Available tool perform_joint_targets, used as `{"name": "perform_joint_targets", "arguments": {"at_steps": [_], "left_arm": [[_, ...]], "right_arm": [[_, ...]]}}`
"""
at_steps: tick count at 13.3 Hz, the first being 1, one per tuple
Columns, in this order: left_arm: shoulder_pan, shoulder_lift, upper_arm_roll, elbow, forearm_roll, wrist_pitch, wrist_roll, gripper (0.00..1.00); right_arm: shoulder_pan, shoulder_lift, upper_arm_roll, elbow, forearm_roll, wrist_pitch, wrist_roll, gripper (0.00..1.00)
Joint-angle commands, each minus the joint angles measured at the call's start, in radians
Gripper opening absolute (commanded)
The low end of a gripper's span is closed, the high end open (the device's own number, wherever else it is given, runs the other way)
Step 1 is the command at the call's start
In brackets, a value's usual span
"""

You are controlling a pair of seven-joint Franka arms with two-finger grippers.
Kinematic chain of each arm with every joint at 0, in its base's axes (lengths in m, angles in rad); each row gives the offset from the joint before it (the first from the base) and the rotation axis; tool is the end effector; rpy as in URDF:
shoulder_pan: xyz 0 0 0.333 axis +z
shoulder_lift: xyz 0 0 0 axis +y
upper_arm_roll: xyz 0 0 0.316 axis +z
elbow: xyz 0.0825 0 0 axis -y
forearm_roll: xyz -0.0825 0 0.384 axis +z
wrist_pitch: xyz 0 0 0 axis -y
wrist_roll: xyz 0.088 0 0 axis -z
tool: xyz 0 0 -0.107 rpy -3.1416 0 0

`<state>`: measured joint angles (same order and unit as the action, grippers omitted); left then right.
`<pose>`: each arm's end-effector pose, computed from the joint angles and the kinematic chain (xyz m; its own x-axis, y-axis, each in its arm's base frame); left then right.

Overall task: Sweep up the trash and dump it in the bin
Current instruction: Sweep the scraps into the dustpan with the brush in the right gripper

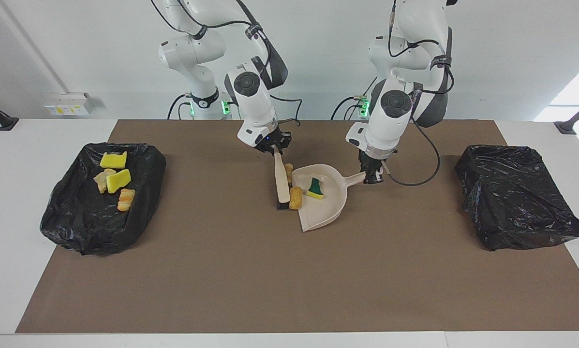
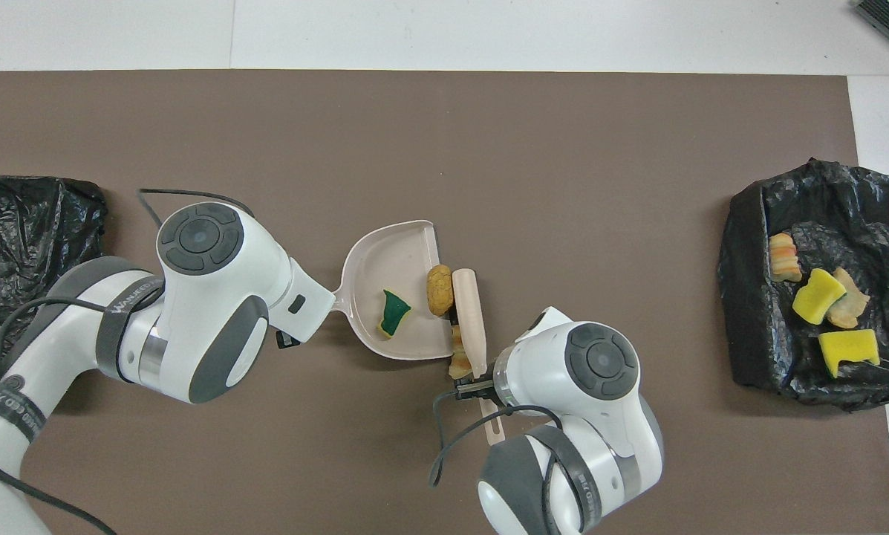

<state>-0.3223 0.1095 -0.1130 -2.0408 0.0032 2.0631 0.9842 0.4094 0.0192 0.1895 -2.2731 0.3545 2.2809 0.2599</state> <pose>0.5095 -0.2357 0.3830 0.1476 -0.9882 -0.0398 -0.9856 -0.1503 0.0773 0.4241 0.2994 0.3490 0.9871 0.1176 -0.1088 0.0881 -0.9657 -0.2443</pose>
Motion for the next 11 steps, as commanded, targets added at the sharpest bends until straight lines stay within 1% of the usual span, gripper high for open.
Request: {"name": "perform_joint_targets", "arguments": {"at_steps": [1,2,4,5,8,11], "left_arm": [[-0.011,-0.028,0.007,-0.033,0.012,0.026,-0.019,0.00],[-0.011,-0.030,0.007,-0.033,0.012,0.026,-0.019,0.00],[-0.011,-0.030,0.007,-0.033,0.012,0.026,-0.019,0.00],[-0.011,-0.028,0.007,-0.033,0.012,0.028,-0.019,0.00],[-0.009,-0.028,0.007,-0.033,0.012,0.028,-0.061,0.00],[-0.004,-0.028,0.006,-0.033,0.011,0.028,-0.111,0.00]], "right_arm": [[0.012,0.082,0.011,0.122,0.067,-0.004,-0.054,0.00],[0.012,0.096,0.027,0.156,0.095,-0.004,-0.054,0.00],[0.012,0.099,0.030,0.208,0.151,-0.017,-0.053,0.00],[0.011,0.094,0.030,0.233,0.152,-0.052,-0.053,0.00],[-0.012,0.084,0.015,0.326,0.130,-0.235,-0.054,0.00],[-0.060,0.061,0.015,0.382,0.040,-0.377,-0.054,0.00]]}}
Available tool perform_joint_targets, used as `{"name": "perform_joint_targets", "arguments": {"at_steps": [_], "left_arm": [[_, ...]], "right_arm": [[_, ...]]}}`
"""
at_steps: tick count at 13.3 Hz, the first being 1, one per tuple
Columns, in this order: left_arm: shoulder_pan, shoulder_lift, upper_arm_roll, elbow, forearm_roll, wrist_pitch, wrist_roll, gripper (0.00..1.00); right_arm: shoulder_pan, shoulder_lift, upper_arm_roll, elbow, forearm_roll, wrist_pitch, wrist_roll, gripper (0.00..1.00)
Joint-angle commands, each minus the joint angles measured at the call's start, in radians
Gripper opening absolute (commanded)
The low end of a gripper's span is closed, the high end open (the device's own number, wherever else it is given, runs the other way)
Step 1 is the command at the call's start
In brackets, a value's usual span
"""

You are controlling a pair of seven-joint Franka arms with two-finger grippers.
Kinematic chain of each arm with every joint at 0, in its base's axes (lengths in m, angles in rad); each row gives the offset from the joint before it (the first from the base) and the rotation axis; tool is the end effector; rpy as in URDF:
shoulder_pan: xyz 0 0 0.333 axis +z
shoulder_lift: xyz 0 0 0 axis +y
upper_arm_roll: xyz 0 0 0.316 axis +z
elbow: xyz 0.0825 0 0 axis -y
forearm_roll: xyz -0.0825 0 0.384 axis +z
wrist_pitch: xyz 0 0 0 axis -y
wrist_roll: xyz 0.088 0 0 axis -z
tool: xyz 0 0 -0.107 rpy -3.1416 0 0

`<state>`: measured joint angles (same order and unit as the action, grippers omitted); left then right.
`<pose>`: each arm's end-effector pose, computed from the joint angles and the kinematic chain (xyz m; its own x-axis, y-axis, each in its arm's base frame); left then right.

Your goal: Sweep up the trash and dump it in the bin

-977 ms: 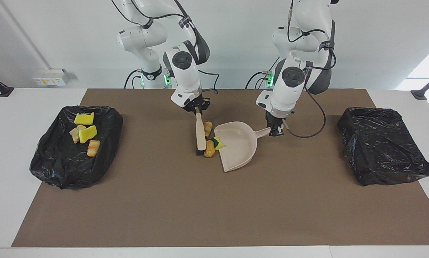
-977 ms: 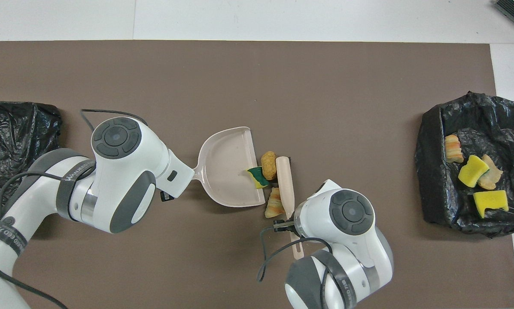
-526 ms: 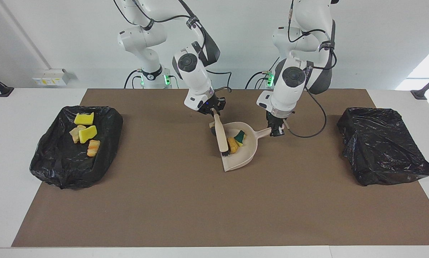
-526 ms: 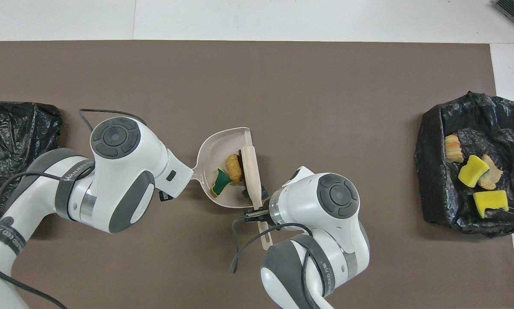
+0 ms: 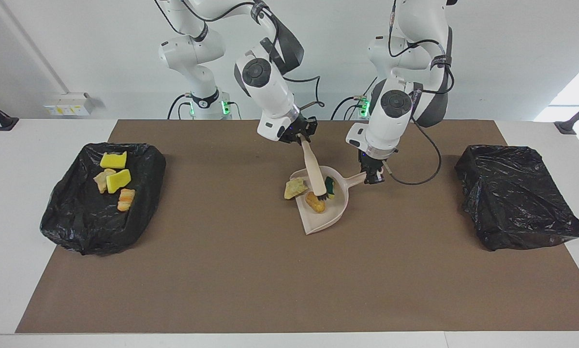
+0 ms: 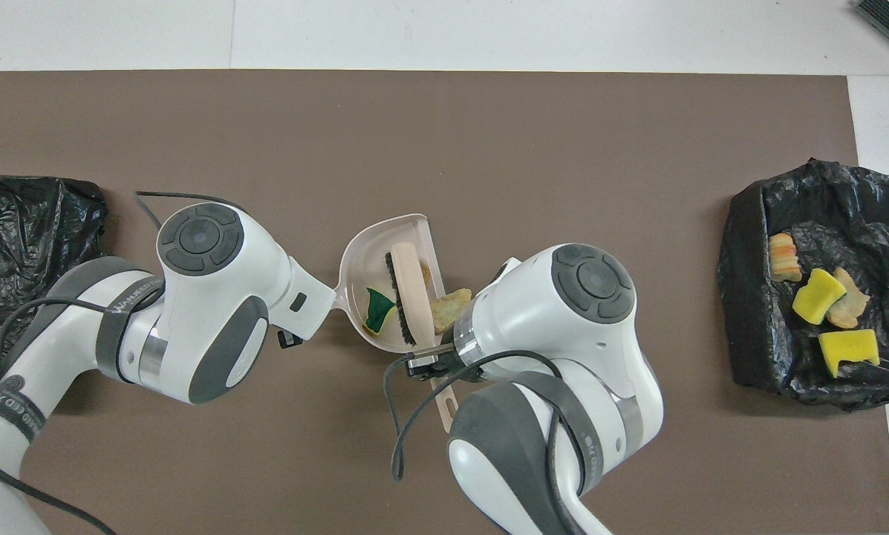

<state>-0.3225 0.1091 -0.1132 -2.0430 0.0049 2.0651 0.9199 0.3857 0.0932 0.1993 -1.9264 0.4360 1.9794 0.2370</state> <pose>0.5091 -0.2356 0.3824 0.2094 -0.9768 -0.0457 -0.9744 -0.2123 0.0735 0.4696 0.3401 0.4441 0.9672 0.1923 -0.1662 0.1200 -0.9218 -0.3688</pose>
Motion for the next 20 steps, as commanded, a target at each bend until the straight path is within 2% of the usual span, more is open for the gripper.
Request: {"name": "perform_joint_targets", "arguments": {"at_steps": [1,4,6,10,20], "left_arm": [[-0.004,-0.028,0.006,-0.031,0.009,0.026,-0.053,0.00],[-0.006,-0.028,0.006,-0.031,0.009,0.026,-0.053,0.00],[-0.007,-0.028,0.006,-0.031,0.009,0.026,-0.055,0.00],[-0.009,-0.026,0.006,-0.029,0.009,0.026,-0.055,0.00],[-0.006,-0.022,0.007,-0.017,0.009,0.020,-0.056,0.00]], "right_arm": [[-0.048,-0.020,0.003,0.043,-0.061,-0.108,-0.031,0.00],[-0.067,-0.047,0.002,0.070,-0.205,-0.238,-0.031,0.00],[-0.116,-0.069,0.002,0.060,-0.253,-0.296,-0.035,0.00],[-0.214,-0.142,0.002,-0.088,-0.283,-0.264,-0.209,0.00],[-0.217,-0.150,0.003,-0.095,-0.283,-0.266,-0.228,0.00]]}}
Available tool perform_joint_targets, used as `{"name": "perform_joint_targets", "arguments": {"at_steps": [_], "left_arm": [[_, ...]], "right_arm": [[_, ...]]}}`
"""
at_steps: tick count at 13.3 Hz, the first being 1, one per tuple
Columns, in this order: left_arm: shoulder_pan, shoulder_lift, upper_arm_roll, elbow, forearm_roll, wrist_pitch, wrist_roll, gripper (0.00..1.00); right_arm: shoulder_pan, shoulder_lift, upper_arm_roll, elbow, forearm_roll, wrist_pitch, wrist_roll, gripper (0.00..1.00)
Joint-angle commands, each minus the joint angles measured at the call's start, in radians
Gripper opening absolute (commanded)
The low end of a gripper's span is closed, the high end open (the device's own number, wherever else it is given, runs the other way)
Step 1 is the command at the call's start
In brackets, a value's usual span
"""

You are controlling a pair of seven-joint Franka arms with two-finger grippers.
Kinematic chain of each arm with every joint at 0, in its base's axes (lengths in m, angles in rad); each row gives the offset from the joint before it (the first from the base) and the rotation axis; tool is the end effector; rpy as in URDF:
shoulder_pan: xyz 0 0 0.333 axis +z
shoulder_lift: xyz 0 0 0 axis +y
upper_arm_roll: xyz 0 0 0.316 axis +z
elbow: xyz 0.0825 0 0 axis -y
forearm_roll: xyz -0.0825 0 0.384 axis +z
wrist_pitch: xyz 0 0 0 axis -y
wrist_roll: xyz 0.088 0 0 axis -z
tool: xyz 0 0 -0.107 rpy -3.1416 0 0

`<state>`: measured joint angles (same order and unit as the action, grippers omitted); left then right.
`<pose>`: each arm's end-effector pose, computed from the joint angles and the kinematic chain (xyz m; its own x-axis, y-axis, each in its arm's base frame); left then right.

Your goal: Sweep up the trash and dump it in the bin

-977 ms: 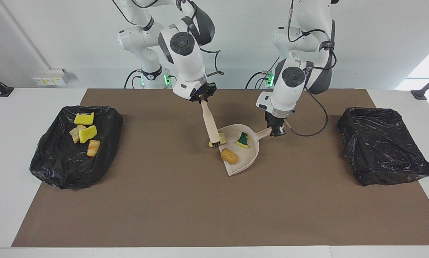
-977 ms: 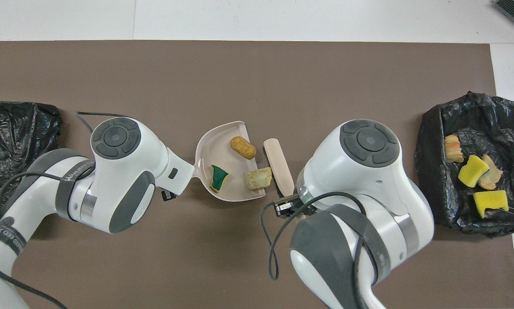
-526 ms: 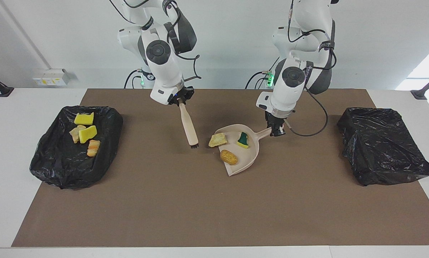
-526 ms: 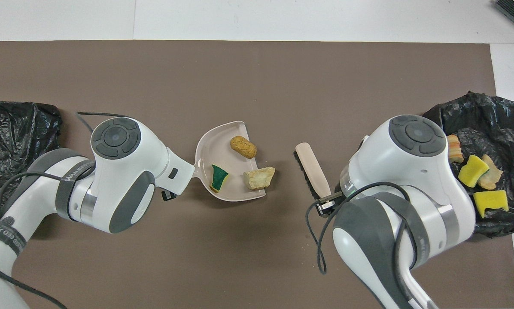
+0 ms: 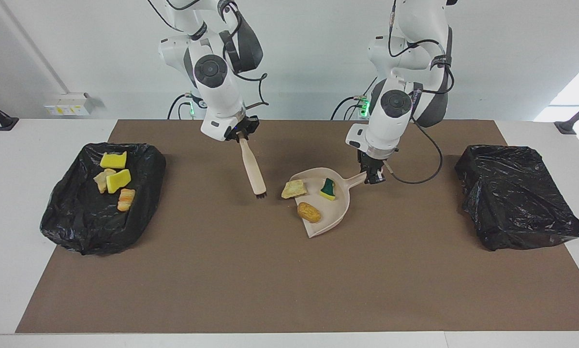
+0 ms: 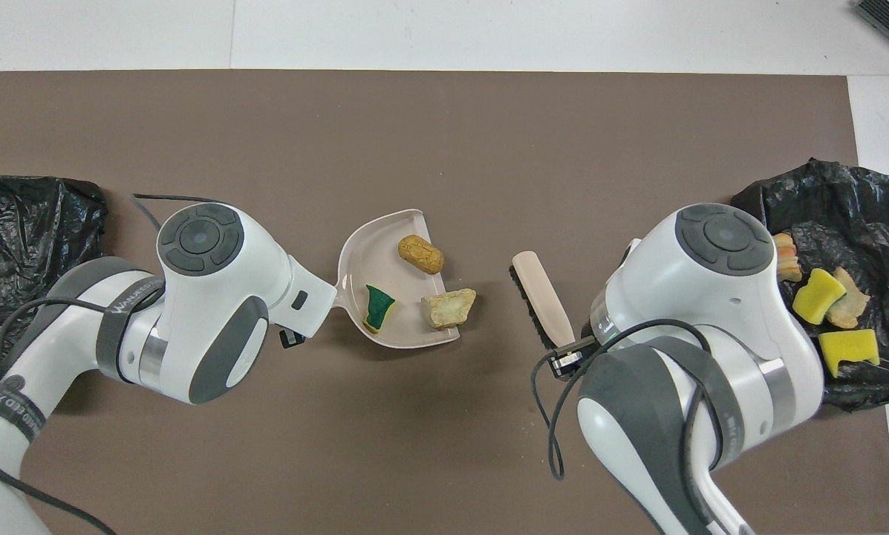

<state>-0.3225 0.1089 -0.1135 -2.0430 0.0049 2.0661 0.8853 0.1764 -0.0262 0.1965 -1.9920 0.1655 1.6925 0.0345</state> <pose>0.5091 -0.2358 0.3826 0.2427 -0.9689 -0.0474 -0.9668 -0.2456 0.0710 0.4753 0.2035 0.4535 0.9136 0.2978 -0.2767 0.2691 -0.9532 -0.1375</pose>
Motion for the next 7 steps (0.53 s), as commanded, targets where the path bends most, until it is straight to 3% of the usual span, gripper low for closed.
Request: {"name": "perform_joint_targets", "arguments": {"at_steps": [1,7], "left_arm": [[-0.001,-0.021,0.008,-0.014,0.009,0.020,-0.022,0.00],[-0.003,-0.021,0.008,-0.014,0.009,0.003,-0.022,0.00]], "right_arm": [[-0.008,-0.031,0.006,-0.030,-0.012,0.021,-0.027,0.00],[-0.008,-0.031,0.006,-0.030,-0.012,0.022,-0.025,0.00]]}}
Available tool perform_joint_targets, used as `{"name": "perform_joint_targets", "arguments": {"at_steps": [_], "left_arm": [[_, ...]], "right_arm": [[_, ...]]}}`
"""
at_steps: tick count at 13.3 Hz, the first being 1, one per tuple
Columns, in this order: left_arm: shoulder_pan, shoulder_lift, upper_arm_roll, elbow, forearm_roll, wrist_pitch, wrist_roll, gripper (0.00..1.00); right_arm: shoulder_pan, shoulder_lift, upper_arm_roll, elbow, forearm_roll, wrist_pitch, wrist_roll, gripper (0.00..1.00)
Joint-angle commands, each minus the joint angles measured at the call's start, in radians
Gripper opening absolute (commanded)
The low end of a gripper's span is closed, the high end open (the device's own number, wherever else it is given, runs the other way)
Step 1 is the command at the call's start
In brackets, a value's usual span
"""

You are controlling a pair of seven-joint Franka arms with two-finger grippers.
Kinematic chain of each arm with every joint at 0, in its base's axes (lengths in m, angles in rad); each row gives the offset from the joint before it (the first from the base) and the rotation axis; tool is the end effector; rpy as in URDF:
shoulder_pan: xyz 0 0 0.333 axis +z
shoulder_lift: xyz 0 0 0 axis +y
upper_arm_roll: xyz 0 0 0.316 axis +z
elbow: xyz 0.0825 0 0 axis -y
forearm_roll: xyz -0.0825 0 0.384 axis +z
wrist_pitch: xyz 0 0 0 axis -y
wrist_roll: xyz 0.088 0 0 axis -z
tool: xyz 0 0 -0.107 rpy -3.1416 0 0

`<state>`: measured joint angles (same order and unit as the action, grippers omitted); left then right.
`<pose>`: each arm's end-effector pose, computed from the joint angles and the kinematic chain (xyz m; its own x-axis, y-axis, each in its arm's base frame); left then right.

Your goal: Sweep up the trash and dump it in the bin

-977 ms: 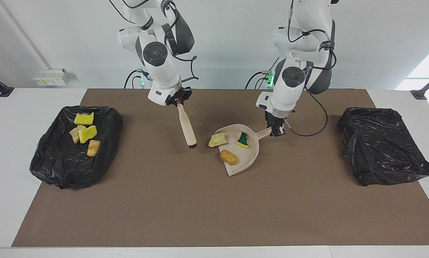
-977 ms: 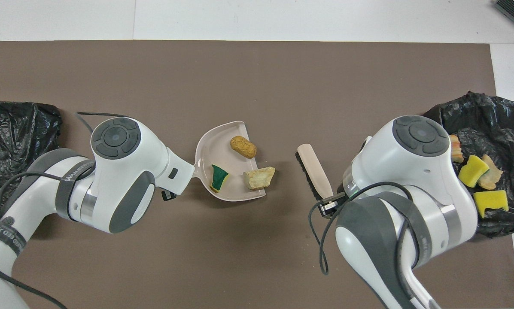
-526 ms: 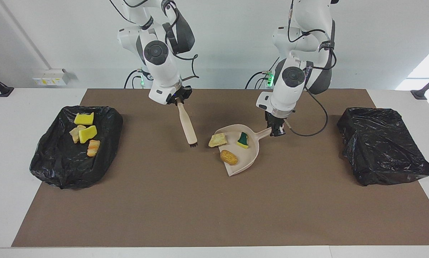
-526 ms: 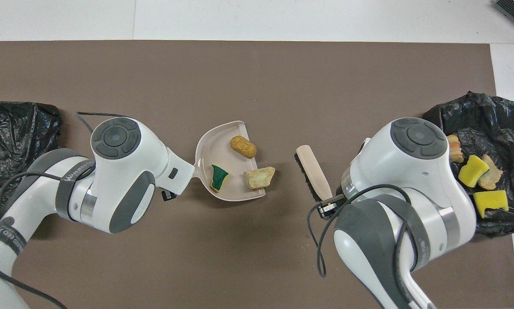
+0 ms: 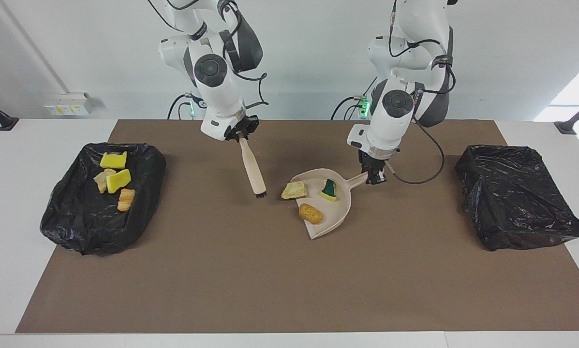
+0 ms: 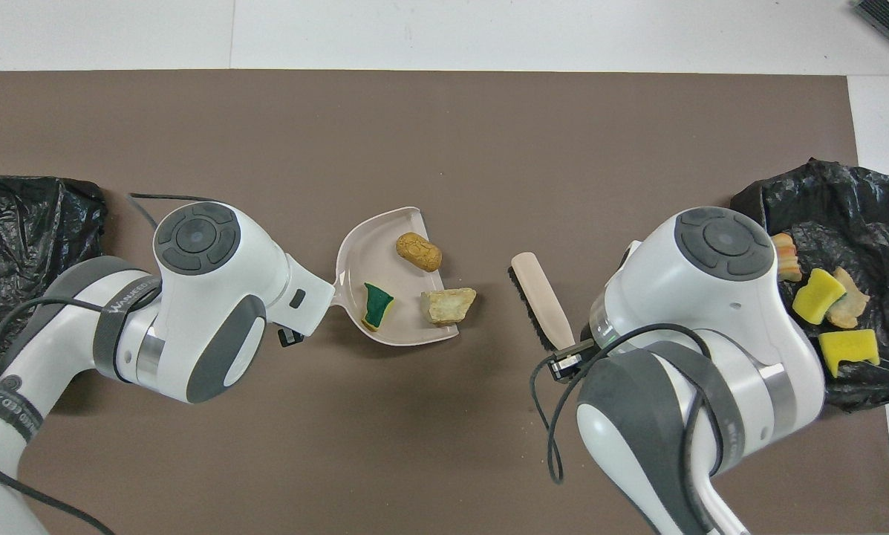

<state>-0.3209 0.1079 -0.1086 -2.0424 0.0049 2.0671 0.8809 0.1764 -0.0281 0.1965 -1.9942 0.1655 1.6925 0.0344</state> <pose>0.5108 -0.2326 0.3834 0.2534 -0.9662 -0.0466 -0.9642 -0.2561 0.0684 0.4747 0.2033 0.4535 0.9136 0.2978 -0.2770 0.2692 -0.9533 -0.1371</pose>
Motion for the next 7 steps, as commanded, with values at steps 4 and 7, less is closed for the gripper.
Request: {"name": "perform_joint_targets", "arguments": {"at_steps": [4,7], "left_arm": [[0.000,-0.020,0.003,-0.013,0.009,0.002,-0.017,0.00],[0.002,-0.022,0.004,-0.013,0.009,0.001,-0.016,0.00]], "right_arm": [[-0.014,-0.039,0.004,-0.127,-0.012,0.105,-0.002,0.00],[0.024,-0.038,0.009,-0.210,-0.001,0.223,0.084,0.00]]}}
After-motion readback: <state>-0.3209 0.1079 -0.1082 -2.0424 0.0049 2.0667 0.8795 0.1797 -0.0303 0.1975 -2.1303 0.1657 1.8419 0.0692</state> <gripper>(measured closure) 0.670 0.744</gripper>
